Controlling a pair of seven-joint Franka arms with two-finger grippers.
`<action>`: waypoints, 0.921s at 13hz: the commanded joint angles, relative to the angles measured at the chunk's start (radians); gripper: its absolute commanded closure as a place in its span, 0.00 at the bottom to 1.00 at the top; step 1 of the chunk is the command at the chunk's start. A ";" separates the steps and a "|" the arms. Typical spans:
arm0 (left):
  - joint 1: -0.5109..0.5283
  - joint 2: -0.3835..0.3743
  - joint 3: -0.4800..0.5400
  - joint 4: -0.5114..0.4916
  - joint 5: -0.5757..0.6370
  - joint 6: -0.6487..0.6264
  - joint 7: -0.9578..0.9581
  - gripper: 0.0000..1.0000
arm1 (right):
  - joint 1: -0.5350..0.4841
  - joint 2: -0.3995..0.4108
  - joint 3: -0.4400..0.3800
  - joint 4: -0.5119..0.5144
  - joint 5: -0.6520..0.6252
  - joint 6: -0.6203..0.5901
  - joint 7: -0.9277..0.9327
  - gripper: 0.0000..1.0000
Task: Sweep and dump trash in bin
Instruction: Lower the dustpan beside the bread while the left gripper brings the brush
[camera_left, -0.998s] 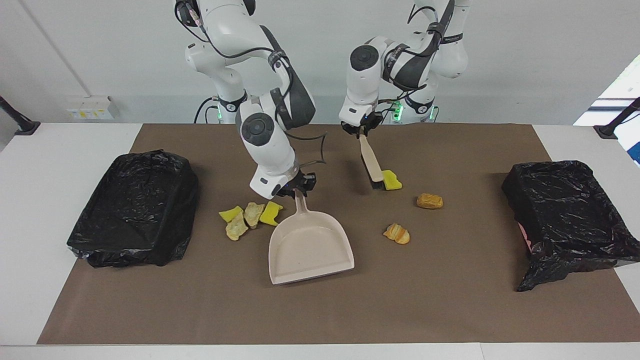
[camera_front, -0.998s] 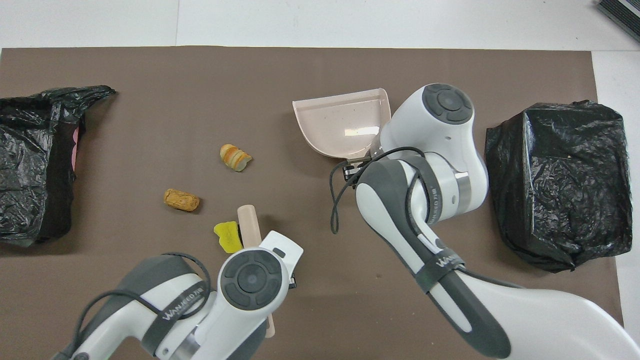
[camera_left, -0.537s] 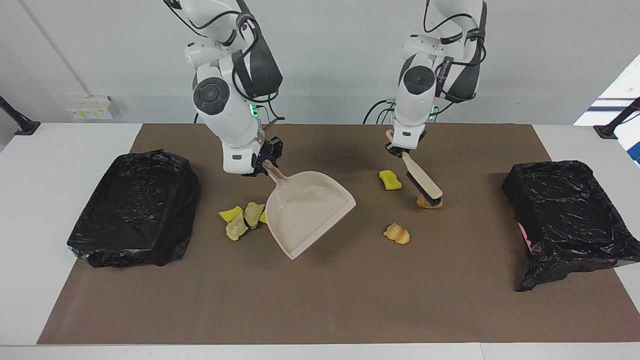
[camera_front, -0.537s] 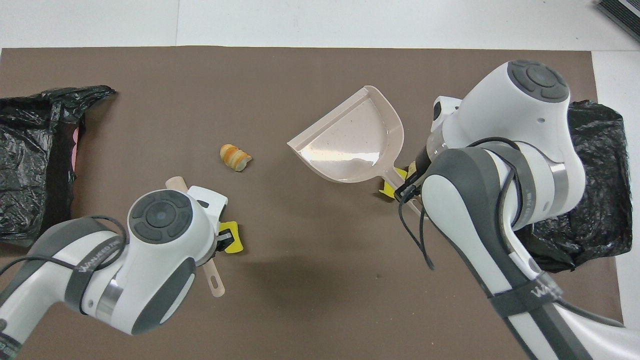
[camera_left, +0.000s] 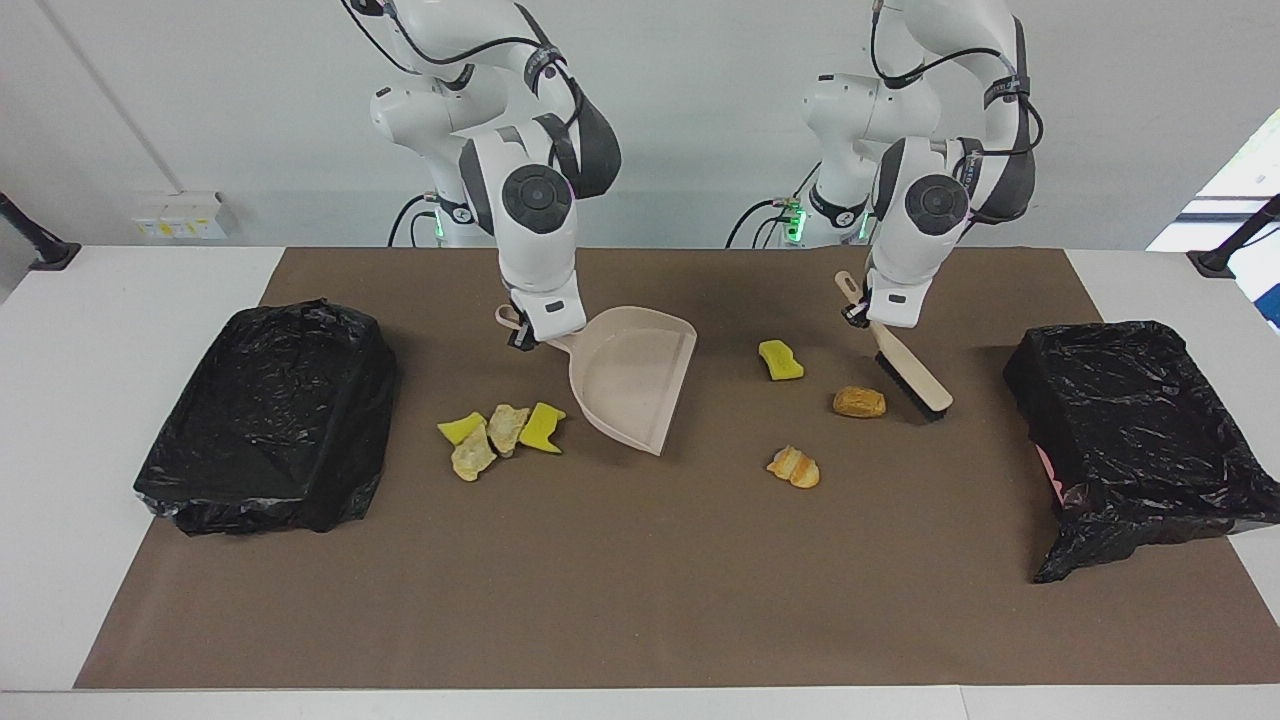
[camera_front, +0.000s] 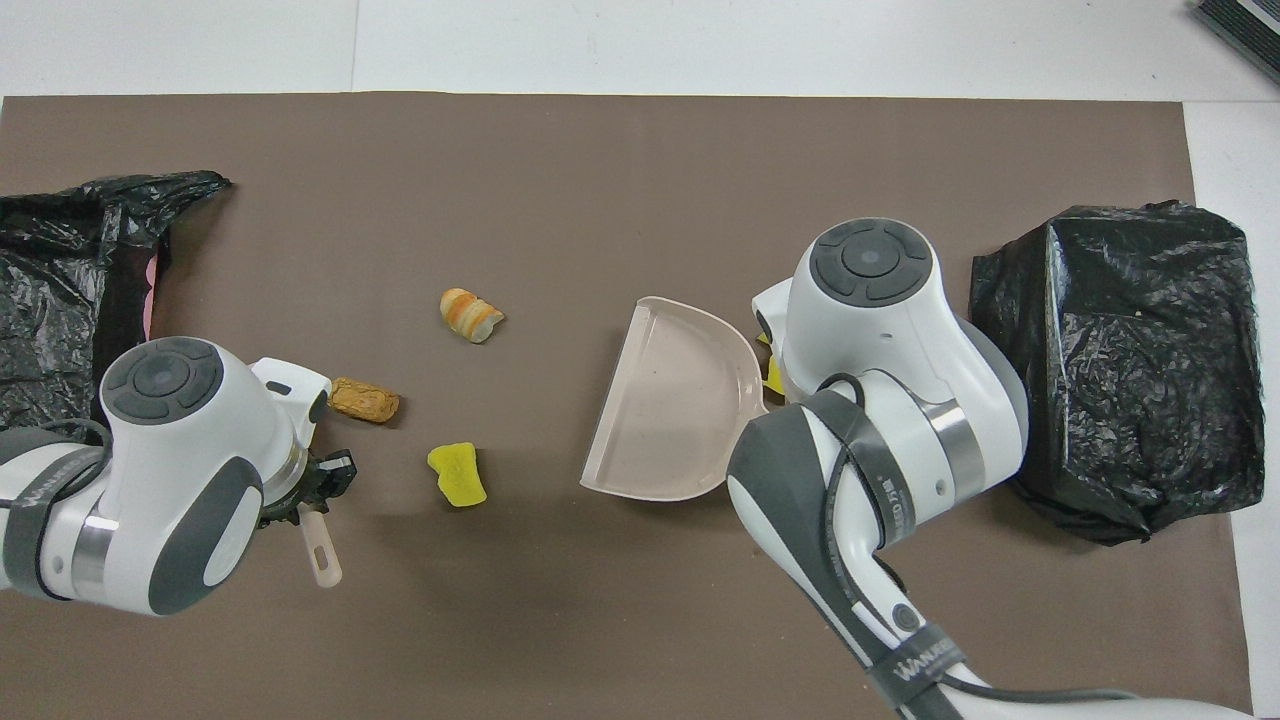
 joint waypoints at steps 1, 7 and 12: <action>0.003 -0.024 -0.019 -0.047 0.013 0.018 0.076 1.00 | 0.028 -0.061 0.004 -0.092 -0.021 0.027 -0.022 1.00; -0.150 0.006 -0.023 -0.048 -0.095 0.139 0.180 1.00 | 0.088 -0.132 0.006 -0.257 -0.020 0.184 0.078 1.00; -0.193 0.035 -0.017 0.017 -0.144 0.109 0.233 1.00 | 0.122 -0.117 0.006 -0.296 -0.021 0.241 0.125 1.00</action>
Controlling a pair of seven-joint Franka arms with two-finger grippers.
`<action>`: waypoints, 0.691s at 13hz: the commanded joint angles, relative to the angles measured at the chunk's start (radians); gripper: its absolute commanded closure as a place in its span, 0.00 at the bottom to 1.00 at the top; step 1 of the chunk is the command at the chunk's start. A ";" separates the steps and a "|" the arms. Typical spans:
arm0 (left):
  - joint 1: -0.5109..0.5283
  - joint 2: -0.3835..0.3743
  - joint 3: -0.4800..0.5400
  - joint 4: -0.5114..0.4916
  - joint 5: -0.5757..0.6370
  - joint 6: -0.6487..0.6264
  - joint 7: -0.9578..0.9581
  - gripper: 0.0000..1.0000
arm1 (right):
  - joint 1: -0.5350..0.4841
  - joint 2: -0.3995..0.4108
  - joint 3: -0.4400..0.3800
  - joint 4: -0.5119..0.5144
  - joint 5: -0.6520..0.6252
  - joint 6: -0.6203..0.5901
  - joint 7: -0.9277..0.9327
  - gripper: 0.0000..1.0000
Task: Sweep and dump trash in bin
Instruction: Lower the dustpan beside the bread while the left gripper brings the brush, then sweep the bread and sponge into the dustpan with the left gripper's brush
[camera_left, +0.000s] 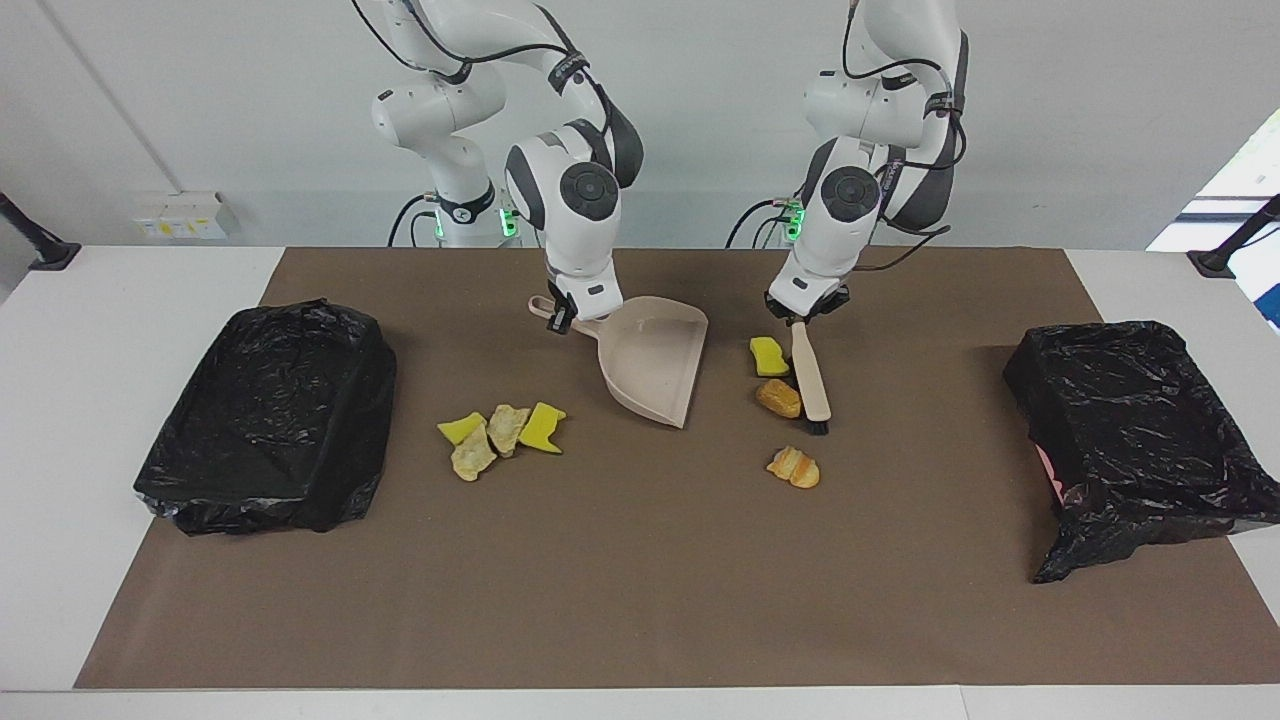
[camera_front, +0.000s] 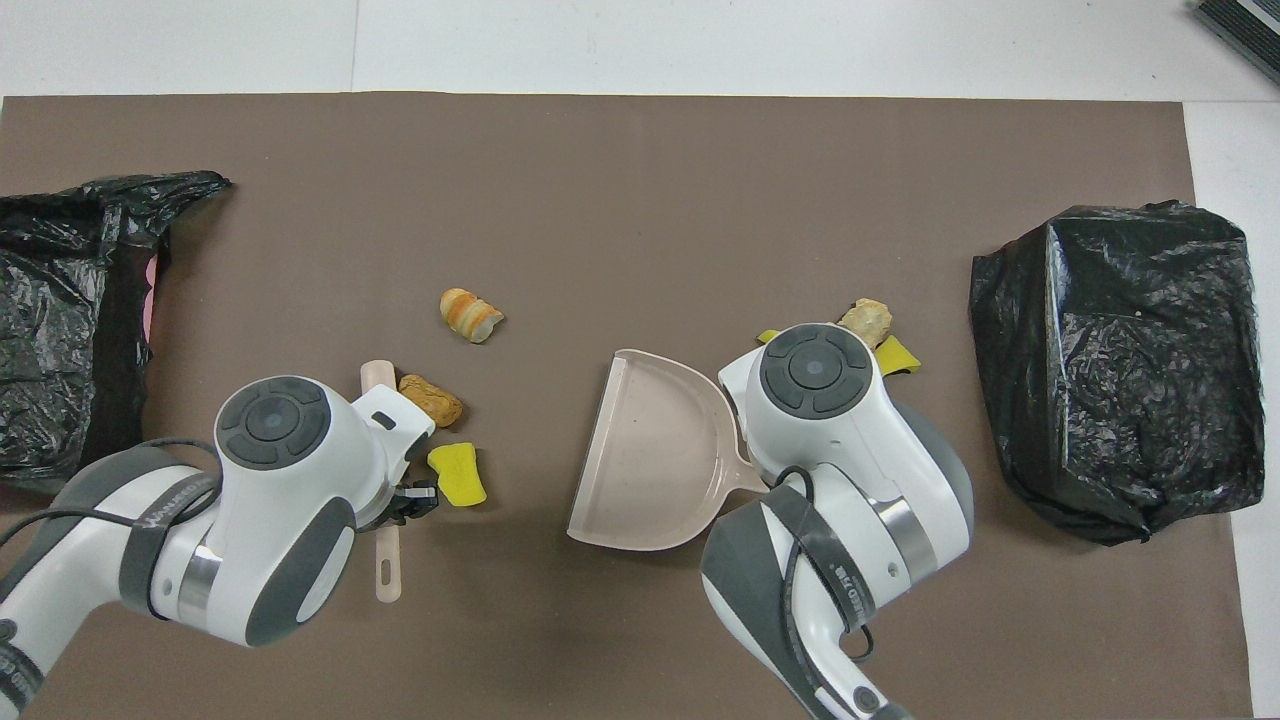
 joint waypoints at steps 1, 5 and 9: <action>0.000 0.012 0.023 0.055 -0.016 -0.081 0.014 1.00 | 0.002 -0.016 0.002 -0.042 -0.014 0.045 0.029 1.00; 0.002 -0.023 0.021 0.016 -0.011 -0.111 -0.143 1.00 | 0.019 -0.010 0.002 -0.071 -0.014 0.091 0.063 1.00; -0.050 -0.062 0.015 -0.073 -0.013 -0.007 -0.165 1.00 | 0.020 -0.010 0.002 -0.071 -0.014 0.091 0.069 1.00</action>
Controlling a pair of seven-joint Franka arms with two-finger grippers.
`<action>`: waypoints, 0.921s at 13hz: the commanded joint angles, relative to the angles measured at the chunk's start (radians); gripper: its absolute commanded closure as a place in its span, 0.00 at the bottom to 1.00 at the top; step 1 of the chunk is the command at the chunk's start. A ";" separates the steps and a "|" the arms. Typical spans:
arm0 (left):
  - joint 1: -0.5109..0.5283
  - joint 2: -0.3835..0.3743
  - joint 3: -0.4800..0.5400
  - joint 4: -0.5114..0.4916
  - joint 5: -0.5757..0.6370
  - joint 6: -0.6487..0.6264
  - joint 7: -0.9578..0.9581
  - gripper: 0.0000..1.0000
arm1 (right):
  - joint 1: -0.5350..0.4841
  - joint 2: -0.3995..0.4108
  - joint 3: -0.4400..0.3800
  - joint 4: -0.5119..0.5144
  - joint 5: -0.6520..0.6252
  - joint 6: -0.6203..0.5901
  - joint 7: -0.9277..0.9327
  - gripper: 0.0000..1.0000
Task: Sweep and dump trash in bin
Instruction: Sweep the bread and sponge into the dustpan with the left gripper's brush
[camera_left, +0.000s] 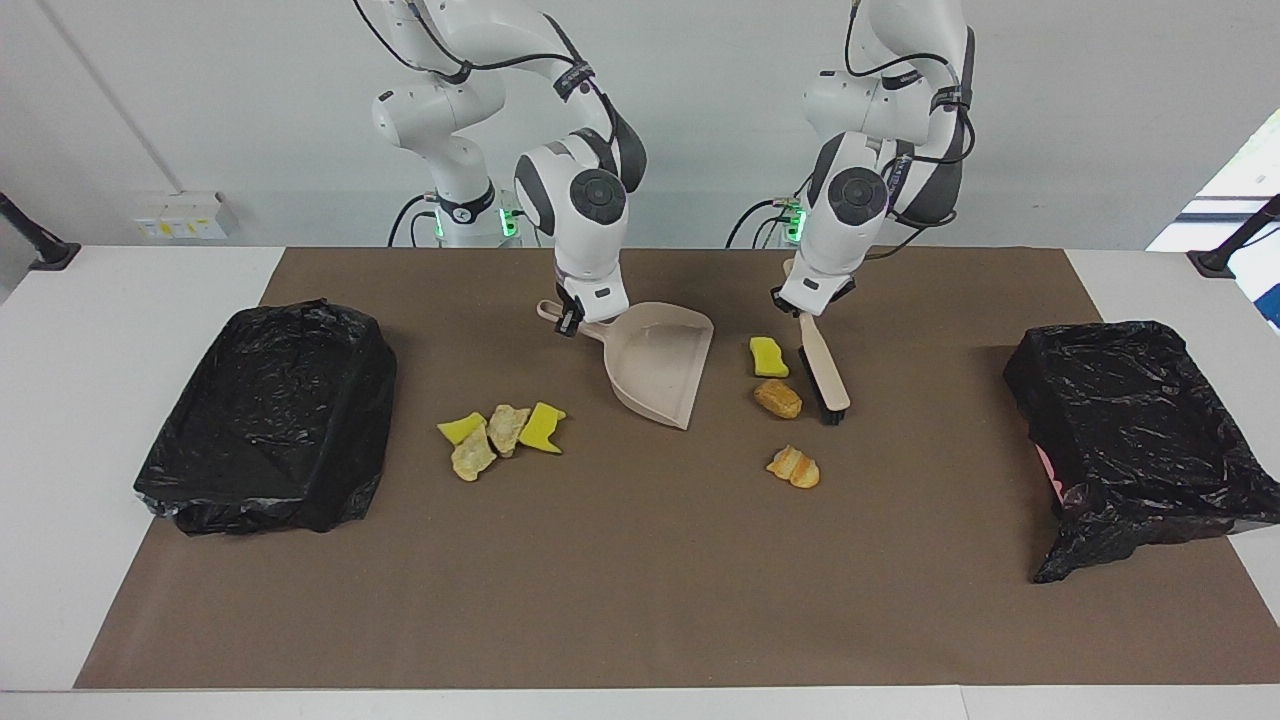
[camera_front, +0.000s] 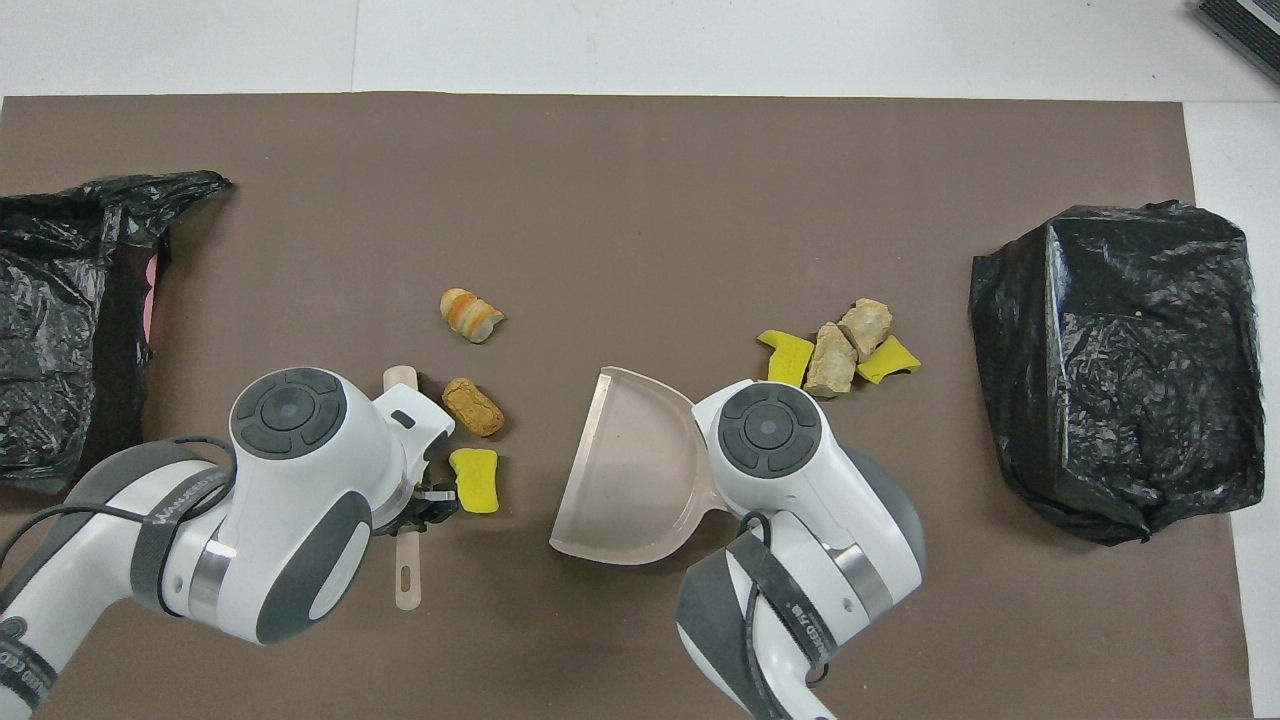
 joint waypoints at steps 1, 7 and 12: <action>-0.076 -0.021 0.006 -0.062 -0.014 0.116 -0.024 1.00 | 0.005 -0.013 0.002 -0.020 -0.014 0.022 0.027 1.00; -0.265 0.023 0.001 -0.047 -0.075 0.233 0.005 1.00 | 0.005 -0.013 0.002 -0.020 -0.014 0.020 0.027 1.00; -0.356 0.028 0.000 0.022 -0.132 0.241 0.005 1.00 | 0.005 -0.013 0.002 -0.019 -0.012 0.019 0.027 1.00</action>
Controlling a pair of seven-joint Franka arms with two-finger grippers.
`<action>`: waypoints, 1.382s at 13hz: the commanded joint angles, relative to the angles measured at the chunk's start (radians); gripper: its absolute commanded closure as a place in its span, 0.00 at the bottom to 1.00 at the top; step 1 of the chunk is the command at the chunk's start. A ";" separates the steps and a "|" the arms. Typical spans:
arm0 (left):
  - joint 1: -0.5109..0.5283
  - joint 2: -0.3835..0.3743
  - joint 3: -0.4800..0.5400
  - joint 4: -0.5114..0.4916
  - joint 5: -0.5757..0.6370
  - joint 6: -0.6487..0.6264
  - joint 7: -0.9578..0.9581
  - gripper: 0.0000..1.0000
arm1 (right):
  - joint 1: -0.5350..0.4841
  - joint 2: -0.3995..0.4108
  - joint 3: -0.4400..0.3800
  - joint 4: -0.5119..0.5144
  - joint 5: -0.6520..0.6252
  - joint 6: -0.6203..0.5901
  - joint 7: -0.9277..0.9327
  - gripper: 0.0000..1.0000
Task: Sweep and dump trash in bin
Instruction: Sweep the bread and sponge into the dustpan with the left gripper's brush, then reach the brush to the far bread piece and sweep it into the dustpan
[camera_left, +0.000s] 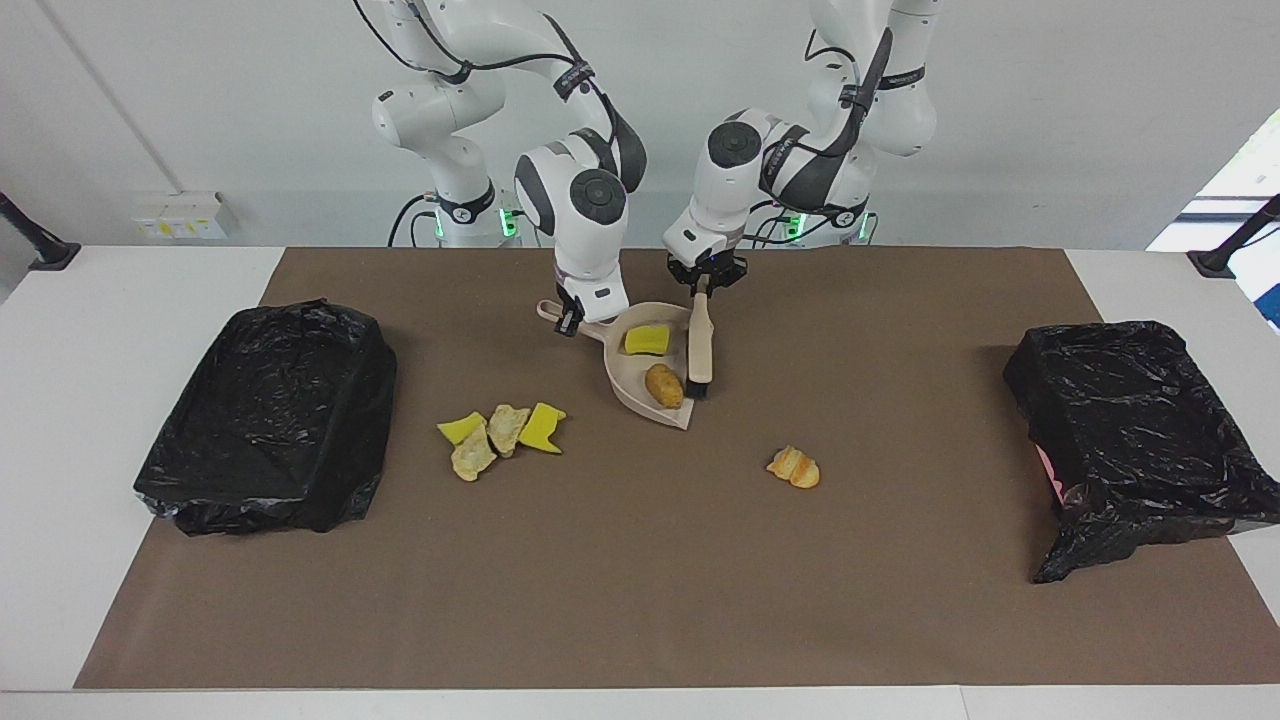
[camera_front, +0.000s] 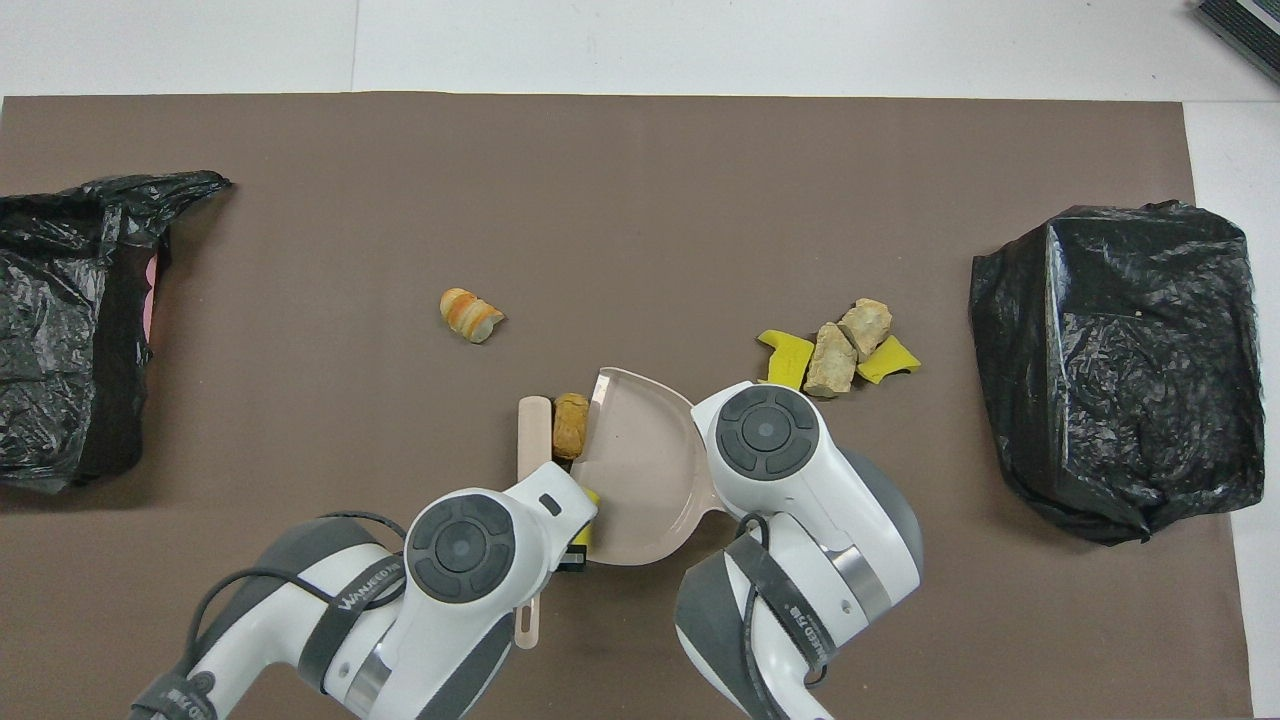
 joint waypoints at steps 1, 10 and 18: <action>0.001 0.001 0.023 0.047 -0.018 -0.018 0.021 1.00 | 0.005 -0.013 0.002 -0.019 -0.014 0.019 0.028 1.00; 0.401 0.209 0.030 0.378 0.163 -0.212 0.419 1.00 | 0.006 -0.015 0.003 -0.017 -0.009 0.013 0.097 1.00; 0.526 0.288 0.020 0.407 0.212 -0.213 0.745 1.00 | 0.028 -0.018 0.003 -0.012 -0.004 -0.012 0.198 1.00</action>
